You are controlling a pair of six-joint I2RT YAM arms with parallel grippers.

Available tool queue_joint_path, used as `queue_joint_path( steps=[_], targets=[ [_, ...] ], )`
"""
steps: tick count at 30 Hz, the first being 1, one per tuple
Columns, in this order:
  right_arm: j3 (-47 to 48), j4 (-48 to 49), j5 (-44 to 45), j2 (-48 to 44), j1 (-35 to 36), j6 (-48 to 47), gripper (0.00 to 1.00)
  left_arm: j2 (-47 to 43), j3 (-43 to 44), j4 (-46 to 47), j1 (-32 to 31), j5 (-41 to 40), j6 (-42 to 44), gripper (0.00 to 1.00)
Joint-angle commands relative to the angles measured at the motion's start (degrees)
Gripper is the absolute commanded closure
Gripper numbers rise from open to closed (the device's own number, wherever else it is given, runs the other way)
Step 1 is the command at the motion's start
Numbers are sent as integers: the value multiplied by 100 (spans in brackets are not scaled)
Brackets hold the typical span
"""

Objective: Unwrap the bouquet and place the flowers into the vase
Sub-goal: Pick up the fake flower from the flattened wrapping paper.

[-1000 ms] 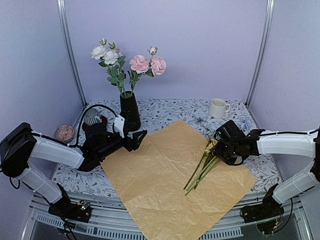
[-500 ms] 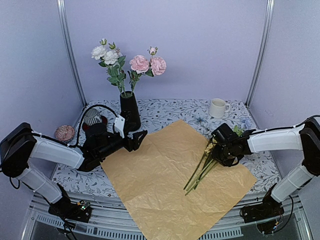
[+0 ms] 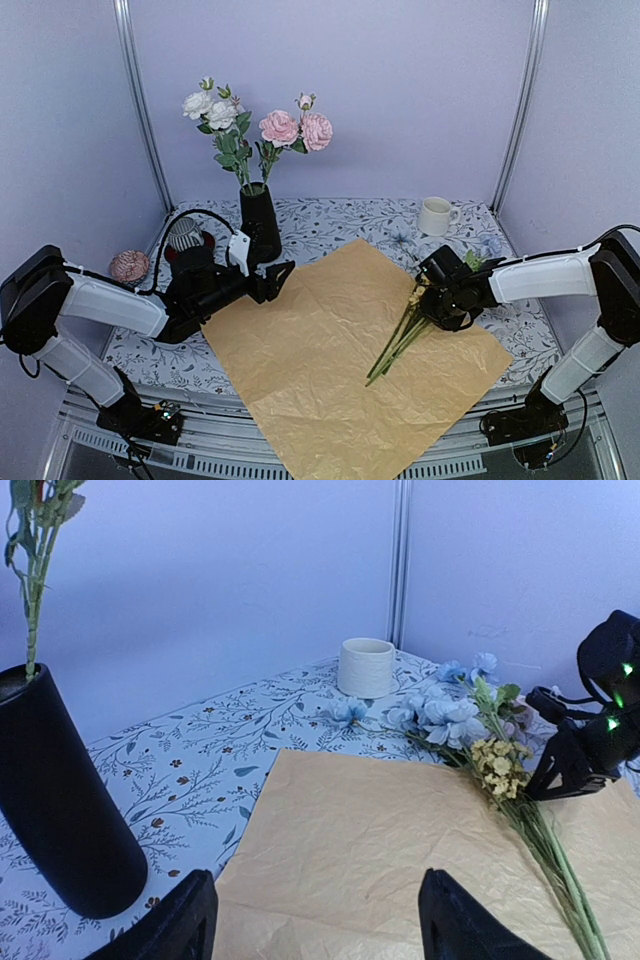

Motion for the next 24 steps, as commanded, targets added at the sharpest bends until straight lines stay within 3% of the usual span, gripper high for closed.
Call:
queue_joint_path(
  steps=[1, 5, 8, 24],
  targets=[
    [84, 52, -39, -39, -49, -52, 78, -86, 3, 77, -68, -77, 98, 29],
    [41, -122, 141, -346, -48, 5, 80, -99, 3, 77, -76, -77, 98, 29],
    [12, -274, 297, -594, -49, 42, 90, -99, 3, 72, -78, -77, 102, 29],
    [19, -735, 656, -1484, -58, -26, 90, -103, 3, 63, -105, -101, 119, 29]
  ],
)
